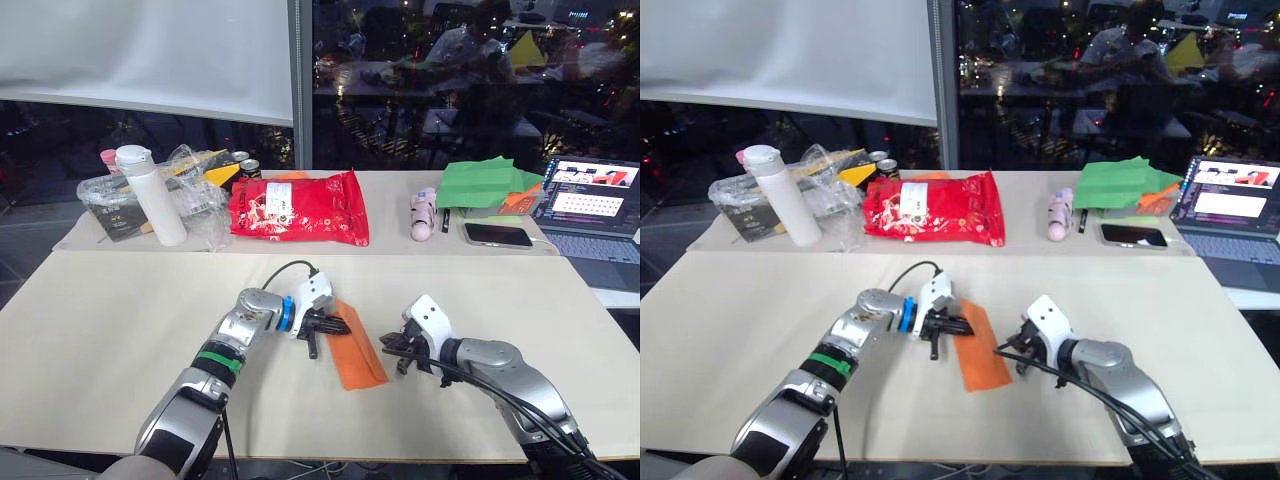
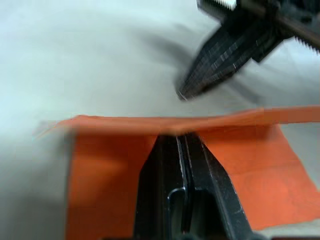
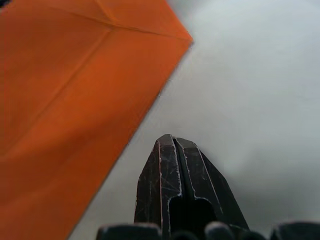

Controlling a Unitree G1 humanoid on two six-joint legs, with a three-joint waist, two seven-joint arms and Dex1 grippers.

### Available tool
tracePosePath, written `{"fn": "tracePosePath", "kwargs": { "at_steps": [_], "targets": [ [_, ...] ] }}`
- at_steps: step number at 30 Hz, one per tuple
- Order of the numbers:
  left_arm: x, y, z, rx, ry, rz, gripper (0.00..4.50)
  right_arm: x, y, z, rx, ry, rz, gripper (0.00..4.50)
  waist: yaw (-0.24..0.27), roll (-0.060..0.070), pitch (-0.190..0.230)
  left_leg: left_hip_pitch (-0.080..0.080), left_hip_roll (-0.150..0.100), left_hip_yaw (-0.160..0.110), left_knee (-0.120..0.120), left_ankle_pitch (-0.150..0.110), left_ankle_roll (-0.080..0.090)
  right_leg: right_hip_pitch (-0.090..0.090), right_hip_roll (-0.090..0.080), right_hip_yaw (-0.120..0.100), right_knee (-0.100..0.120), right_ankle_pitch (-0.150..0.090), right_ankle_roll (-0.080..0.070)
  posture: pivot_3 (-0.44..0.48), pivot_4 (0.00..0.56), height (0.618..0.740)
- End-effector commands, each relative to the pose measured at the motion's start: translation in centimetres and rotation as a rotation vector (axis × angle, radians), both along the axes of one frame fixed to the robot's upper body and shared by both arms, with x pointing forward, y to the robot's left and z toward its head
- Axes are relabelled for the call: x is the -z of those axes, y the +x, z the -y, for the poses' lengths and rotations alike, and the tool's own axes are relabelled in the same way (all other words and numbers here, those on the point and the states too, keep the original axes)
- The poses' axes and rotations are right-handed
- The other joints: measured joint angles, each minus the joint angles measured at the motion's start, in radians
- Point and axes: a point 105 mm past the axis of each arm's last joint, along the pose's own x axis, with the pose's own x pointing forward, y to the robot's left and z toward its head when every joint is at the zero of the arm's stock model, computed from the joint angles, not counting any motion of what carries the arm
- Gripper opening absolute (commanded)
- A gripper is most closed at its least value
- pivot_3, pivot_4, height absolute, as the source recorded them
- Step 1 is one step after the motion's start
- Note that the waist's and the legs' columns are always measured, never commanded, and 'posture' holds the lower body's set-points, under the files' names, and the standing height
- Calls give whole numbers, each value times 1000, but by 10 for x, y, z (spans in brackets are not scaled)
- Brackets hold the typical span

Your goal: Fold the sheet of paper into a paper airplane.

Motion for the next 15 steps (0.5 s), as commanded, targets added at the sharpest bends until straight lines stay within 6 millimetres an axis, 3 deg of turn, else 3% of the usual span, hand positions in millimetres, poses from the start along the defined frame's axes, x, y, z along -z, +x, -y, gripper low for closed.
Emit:
{"fn": "tracePosePath", "kwargs": {
  "at_steps": [1, 7, 15],
  "targets": [
    [-17, 0, 14, 32, -57, 30, 17, 21, -18, -17, -72, 67, -124, 0, 0, 0, 0, 0, 0, 0, 0, 0, 0, 0, 0, 0, 0, 0, 0, 0, 150, 712],
    [-4, -10, 28, 78, -33, 17, 17, 20, -20, -8, -41, 64, -120, 0, -2, 0, 0, 0, 0, 0, 0, 0, 0, 0, 0, 0, 0, 0, 0, 0, 150, 712],
    [10, -15, 30, 98, 16, 5, 17, 0, -19, 53, 120, -71, -50, 0, 17, 1, -1, -4, -1, 0, 1, 0, 0, 0, 0, 1, -2, 0, 0, 0, 150, 712]
  ]
}}
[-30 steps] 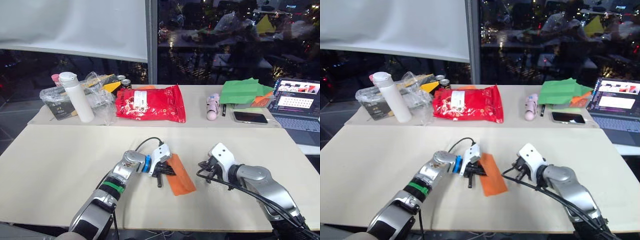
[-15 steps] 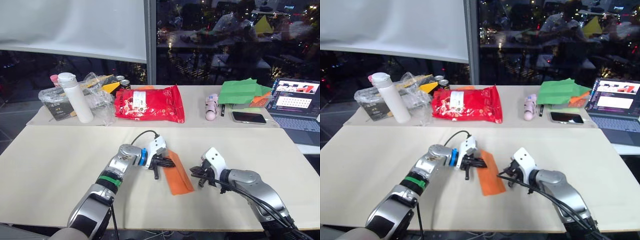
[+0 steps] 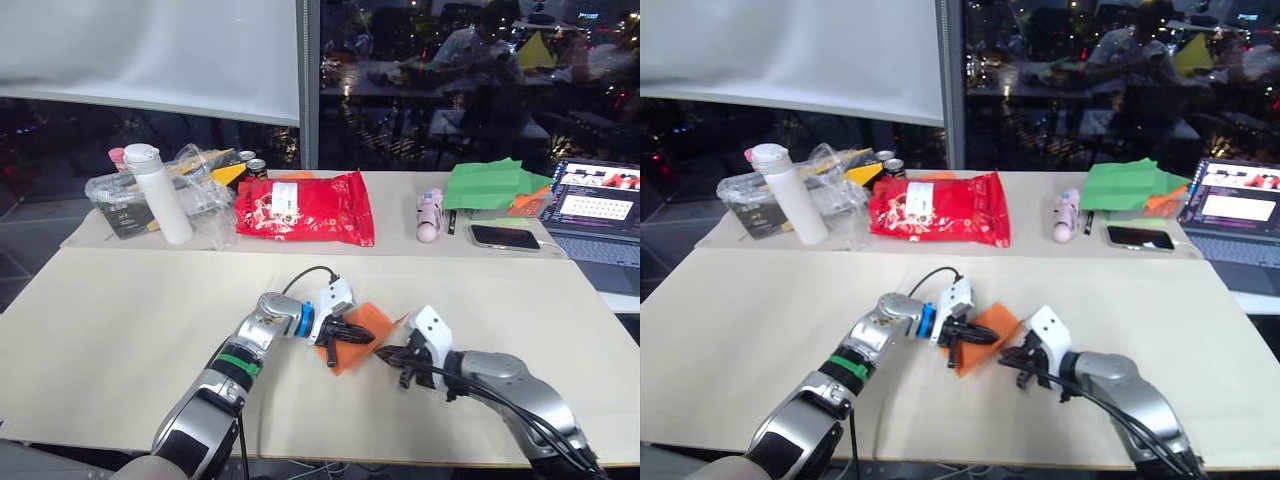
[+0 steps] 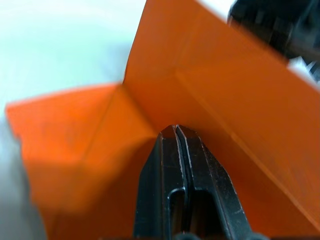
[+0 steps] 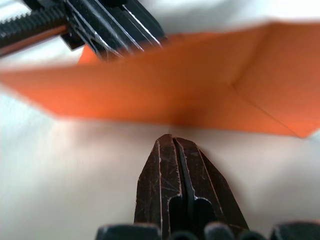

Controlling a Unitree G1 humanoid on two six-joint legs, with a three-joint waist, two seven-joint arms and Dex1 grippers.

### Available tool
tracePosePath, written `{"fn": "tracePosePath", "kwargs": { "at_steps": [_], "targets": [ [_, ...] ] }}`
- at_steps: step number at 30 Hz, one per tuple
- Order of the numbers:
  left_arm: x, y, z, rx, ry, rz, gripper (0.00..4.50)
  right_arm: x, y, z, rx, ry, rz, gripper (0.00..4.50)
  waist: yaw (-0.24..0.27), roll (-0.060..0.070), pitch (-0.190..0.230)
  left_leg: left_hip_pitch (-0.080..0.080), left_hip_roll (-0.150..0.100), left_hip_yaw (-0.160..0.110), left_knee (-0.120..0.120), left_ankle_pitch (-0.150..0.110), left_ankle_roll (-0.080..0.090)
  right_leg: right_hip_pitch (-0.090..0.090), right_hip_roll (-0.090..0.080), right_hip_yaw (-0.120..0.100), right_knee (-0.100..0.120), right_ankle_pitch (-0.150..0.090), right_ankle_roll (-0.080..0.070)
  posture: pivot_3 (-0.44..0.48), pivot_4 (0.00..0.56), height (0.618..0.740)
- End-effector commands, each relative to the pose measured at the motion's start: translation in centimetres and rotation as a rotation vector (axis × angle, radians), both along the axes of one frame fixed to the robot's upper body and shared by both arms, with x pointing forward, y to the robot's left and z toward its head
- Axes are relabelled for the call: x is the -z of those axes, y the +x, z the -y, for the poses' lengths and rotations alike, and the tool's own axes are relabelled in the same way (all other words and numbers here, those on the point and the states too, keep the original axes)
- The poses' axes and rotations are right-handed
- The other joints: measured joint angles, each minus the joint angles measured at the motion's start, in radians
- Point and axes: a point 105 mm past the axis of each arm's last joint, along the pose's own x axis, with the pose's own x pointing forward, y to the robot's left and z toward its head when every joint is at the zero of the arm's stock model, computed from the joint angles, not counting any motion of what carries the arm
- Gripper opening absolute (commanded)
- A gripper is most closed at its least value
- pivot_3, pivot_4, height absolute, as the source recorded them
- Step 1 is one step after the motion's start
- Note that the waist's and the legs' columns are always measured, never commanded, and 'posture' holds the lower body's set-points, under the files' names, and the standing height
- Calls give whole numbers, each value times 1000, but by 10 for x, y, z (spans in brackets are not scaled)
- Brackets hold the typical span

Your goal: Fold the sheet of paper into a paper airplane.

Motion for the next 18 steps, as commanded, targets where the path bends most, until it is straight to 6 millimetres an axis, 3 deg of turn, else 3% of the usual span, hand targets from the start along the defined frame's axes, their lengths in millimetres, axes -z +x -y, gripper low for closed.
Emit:
{"fn": "tracePosePath", "kwargs": {
  "at_steps": [1, 5, 9, 14, 18],
  "targets": [
    [-2, -1, 3, 24, 1, 34, 17, -4, 1, 35, 119, -75, -10, 0, 3, 0, 0, 0, 0, 0, 0, 0, 0, 0, 0, 1, 0, 0, 0, 0, 150, 712],
    [4, -4, 4, 27, 3, 12, 17, -15, 3, 46, 159, -107, 18, 0, -1, 0, 0, 0, -1, 0, 0, 0, 0, 0, 0, 2, 0, 0, 0, 0, 150, 712],
    [9, -12, 9, 52, 7, -11, 17, -21, 9, 38, 166, -104, 45, 0, -10, -1, 1, 0, 0, 0, 0, 0, 0, -1, 1, 2, 0, 0, 0, 0, 150, 712],
    [11, -20, 14, 120, 40, 2, 17, -15, 28, 27, 180, -91, 61, 0, -12, 0, 1, 0, 0, 0, 0, 0, 0, -1, 1, 3, 1, 0, 0, 0, 150, 712],
    [18, -23, 23, 142, 97, 32, 17, -18, 44, 30, 211, -98, 92, 0, -10, 1, 0, 1, 0, 1, 0, 0, 0, 0, 1, 3, 1, 0, 0, 0, 150, 712]
  ]
}}
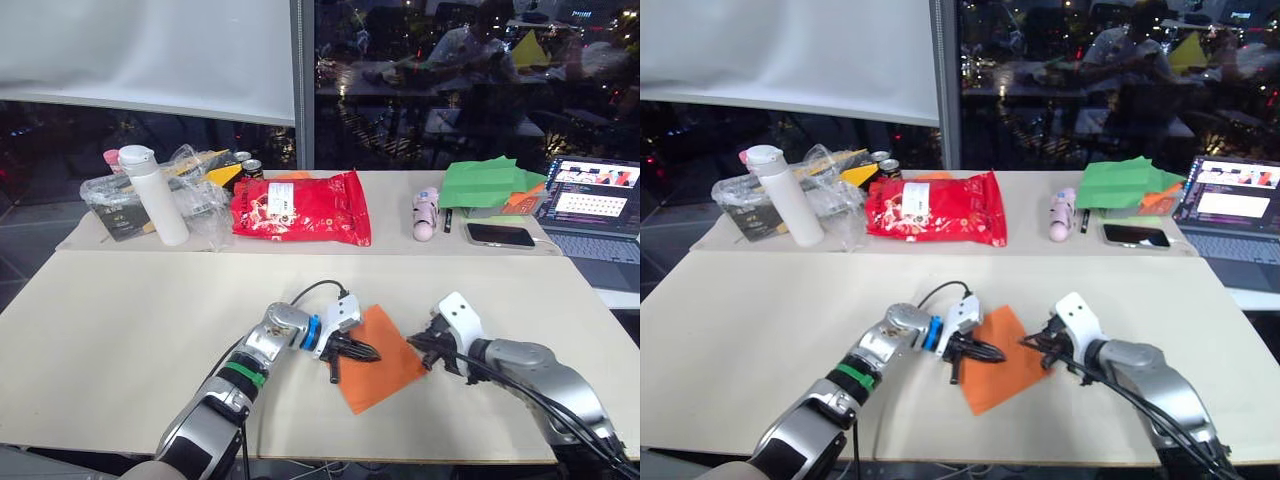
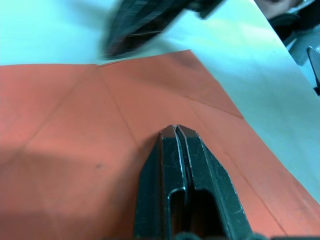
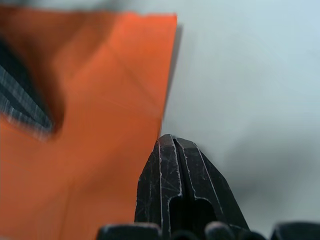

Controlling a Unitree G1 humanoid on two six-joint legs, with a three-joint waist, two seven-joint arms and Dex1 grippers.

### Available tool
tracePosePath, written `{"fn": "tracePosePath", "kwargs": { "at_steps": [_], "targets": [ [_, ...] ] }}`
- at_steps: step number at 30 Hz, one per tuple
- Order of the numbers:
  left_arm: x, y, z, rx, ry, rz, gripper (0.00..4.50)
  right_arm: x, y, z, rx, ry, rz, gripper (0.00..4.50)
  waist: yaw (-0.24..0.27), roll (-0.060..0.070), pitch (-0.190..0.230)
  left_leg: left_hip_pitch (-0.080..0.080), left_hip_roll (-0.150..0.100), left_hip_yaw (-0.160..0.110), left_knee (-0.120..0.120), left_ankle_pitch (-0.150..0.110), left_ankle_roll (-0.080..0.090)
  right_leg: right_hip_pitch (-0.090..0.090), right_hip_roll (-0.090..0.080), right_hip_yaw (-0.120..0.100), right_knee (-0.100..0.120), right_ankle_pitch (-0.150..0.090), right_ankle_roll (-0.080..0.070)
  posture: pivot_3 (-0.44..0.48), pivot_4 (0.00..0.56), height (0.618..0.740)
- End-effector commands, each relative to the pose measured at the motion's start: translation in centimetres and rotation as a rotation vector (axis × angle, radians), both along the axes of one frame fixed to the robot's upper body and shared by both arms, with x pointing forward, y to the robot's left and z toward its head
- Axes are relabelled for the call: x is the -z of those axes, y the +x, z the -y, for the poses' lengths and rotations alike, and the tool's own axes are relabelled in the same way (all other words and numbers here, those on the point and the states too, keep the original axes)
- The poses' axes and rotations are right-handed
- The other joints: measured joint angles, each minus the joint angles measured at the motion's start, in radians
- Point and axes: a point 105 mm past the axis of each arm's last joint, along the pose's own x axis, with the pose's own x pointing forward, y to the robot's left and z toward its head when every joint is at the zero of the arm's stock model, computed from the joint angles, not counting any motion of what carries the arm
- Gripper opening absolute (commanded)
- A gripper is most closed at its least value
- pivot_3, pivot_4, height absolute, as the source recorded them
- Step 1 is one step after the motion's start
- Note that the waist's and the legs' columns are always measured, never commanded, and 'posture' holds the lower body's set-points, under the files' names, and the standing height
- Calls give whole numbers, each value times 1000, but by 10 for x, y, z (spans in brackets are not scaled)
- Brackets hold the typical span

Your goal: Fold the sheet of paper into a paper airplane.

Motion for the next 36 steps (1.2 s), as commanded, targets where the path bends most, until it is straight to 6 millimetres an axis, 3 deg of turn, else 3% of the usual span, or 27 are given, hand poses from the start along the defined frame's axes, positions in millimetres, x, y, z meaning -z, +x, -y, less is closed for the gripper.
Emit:
{"fn": "tracePosePath", "kwargs": {
  "at_steps": [1, 9, 13, 18, 25, 30, 36],
  "targets": [
    [5, -2, 11, 26, 62, 48, 17, -9, 14, 6, 29, -19, 62, 0, 2, 0, 0, 0, 0, 0, 0, 0, 0, 0, 0, 0, 0, 0, 0, 0, 150, 712],
    [0, -4, 16, -7, 119, 40, 17, -21, 46, 2, 73, 8, 145, 0, 0, 1, 0, 0, -1, 0, 0, 0, 0, 0, 0, 1, 1, 0, 0, 0, 150, 712],
    [1, -10, 15, -9, 159, 23, 17, -31, 50, 9, 78, -21, 201, 0, 0, 1, 0, 0, 0, 0, 0, 0, 0, 0, 1, 1, 1, 0, 0, 0, 150, 712],
    [2, -6, 11, -75, 179, 4, 17, -55, 28, 26, 118, 13, 266, 0, 6, 1, -1, 0, -1, 0, 0, 0, 0, 0, 0, 1, 1, -1, 1, 0, 150, 712],
    [-5, -5, 6, -127, 137, -48, 17, -62, -13, 34, 182, 49, 233, 0, -7, 0, 0, 1, 0, 0, 0, 0, 0, 0, 1, 1, 2, -1, 1, 0, 150, 712],
    [-5, -7, 6, -134, 127, -61, 0, -59, -26, 22, 199, 168, 142, 1615, -17, -1, 1, 1, 0, 0, 0, 0, 0, 0, 1, 2, 2, -1, 1, 0, 150, 712],
    [-10, -3, 3, -176, 93, -88, 0, -18, -65, 12, 291, 262, -89, 3618, -4, 2, -1, 0, 0, -1, -1, 0, 0, -1, 1, 2, 2, -1, 0, 0, 150, 712]
  ]
}}
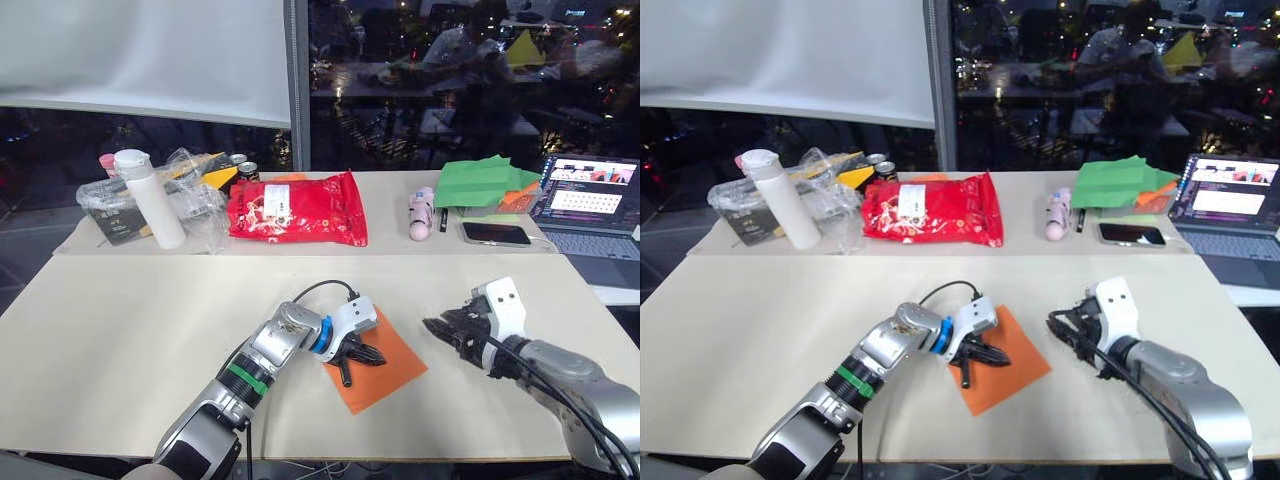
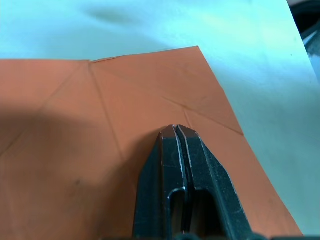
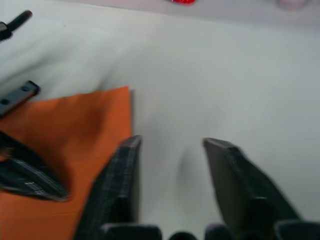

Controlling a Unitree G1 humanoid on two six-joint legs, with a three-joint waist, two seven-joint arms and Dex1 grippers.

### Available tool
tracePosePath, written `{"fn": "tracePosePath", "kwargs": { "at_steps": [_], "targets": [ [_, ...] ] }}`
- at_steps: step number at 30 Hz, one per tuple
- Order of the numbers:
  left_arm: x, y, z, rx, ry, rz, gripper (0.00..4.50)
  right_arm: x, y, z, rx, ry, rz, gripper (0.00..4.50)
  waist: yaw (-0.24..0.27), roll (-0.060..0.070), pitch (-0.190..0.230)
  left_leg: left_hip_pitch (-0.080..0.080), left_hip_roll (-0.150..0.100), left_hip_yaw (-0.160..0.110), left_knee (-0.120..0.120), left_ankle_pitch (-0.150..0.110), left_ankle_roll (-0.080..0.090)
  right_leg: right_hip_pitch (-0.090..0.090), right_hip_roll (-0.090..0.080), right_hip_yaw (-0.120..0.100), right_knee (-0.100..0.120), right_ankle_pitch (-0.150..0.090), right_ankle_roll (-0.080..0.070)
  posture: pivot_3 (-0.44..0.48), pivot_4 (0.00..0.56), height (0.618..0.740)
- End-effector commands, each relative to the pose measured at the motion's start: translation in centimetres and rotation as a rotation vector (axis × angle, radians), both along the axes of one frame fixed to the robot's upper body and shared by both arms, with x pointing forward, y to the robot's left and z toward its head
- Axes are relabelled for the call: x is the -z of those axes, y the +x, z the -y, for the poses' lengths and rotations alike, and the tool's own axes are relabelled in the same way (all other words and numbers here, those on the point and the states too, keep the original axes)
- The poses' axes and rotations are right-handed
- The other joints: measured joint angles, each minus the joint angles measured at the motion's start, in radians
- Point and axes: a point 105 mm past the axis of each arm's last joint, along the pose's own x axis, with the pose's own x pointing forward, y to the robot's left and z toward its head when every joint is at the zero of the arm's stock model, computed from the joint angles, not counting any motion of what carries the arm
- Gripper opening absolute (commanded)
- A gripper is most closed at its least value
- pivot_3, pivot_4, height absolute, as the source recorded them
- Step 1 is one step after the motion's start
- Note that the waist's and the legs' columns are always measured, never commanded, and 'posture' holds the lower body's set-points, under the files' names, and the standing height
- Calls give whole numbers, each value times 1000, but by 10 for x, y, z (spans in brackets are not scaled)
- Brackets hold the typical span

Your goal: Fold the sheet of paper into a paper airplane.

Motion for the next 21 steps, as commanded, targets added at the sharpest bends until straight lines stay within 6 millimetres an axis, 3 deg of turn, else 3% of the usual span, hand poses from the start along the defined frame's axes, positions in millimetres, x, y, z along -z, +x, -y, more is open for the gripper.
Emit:
{"fn": "tracePosePath", "kwargs": {
  "at_steps": [1, 10, 16, 21],
  "targets": [
    [-3, 2, -5, -32, -21, -21, 0, 3, -16, -4, 30, 49, -43, 3618, 4, 1, 0, -1, 0, 0, 0, 0, 0, -1, 0, 0, 0, 0, 0, 0, 150, 712],
    [-34, 20, -24, -73, -93, 8, 0, 16, -30, -17, 93, 148, -108, 3618, -6, 1, -1, 0, 0, 0, -1, 0, 0, -2, 1, 0, 1, 0, 0, 0, 150, 712],
    [-26, 21, -36, -90, -50, -9, 0, 22, -34, -32, 89, 257, -141, 3618, -8, 2, -1, 0, 1, 0, -1, 0, 0, -2, 1, 0, 0, 0, 0, 0, 150, 712],
    [-20, 17, -36, -90, -37, -15, 0, 23, -32, -47, 97, 377, -147, 3618, -19, 2, -2, 0, 2, 0, -2, 0, 0, -2, 1, 0, 1, 0, 0, 0, 150, 712]
  ]
}}
